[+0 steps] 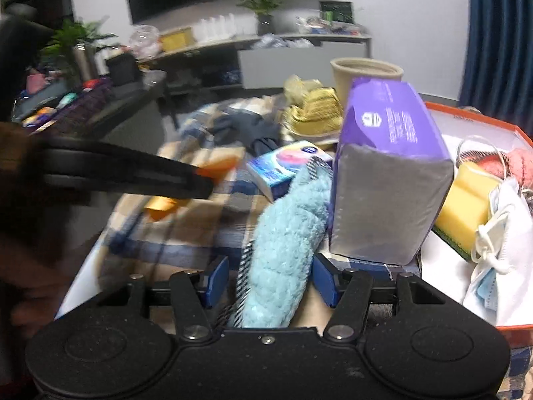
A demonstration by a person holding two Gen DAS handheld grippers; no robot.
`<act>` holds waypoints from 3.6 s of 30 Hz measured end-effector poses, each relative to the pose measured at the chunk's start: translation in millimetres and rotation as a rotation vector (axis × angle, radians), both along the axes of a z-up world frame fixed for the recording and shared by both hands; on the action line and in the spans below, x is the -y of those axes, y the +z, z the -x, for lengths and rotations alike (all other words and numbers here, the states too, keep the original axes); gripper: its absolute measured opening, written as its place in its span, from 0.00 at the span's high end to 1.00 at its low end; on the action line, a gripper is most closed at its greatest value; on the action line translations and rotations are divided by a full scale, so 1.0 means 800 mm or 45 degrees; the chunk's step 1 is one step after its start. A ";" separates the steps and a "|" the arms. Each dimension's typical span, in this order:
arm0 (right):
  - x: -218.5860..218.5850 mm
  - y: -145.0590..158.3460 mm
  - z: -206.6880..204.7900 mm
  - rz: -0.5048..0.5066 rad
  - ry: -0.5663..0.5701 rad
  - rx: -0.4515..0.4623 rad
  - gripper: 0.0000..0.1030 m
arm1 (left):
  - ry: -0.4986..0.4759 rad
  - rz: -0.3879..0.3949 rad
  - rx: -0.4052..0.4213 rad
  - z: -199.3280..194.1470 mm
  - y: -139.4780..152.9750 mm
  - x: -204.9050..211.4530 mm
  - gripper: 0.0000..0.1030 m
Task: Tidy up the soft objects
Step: 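Close the right gripper on the blue towel while the left gripper closes on the yellow cloth, then lift the blue towel and yellow cloth and carry both over the orange-rimmed box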
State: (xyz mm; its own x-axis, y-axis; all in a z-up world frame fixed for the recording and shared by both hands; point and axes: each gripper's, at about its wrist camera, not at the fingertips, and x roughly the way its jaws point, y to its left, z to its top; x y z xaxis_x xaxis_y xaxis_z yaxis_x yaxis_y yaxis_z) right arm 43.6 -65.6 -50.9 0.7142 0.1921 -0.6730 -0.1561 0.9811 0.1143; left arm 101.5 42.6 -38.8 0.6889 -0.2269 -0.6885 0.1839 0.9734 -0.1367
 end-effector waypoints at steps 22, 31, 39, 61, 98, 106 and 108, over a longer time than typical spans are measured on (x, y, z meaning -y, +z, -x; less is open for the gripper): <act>-0.003 0.102 0.000 0.052 0.132 0.322 0.56 | 0.146 0.076 0.140 0.013 0.078 -0.022 0.69; 0.020 0.144 -0.023 0.069 0.128 0.361 0.56 | 0.170 0.066 0.171 0.002 0.105 -0.009 0.69; 0.040 0.163 -0.023 0.078 0.116 0.378 0.56 | 0.160 0.060 0.191 -0.001 0.119 0.006 0.69; 0.076 0.183 -0.017 0.071 0.061 0.416 0.56 | 0.098 0.052 0.209 -0.008 0.130 0.043 0.69; 0.134 0.191 -0.019 0.064 -0.077 0.418 0.55 | -0.064 0.039 0.190 -0.020 0.127 0.109 0.69; 0.151 0.190 -0.022 0.058 -0.105 0.414 0.55 | -0.094 0.041 0.181 -0.024 0.125 0.123 0.69; 0.156 0.189 -0.022 0.059 -0.114 0.414 0.55 | -0.100 0.040 0.179 -0.025 0.124 0.128 0.69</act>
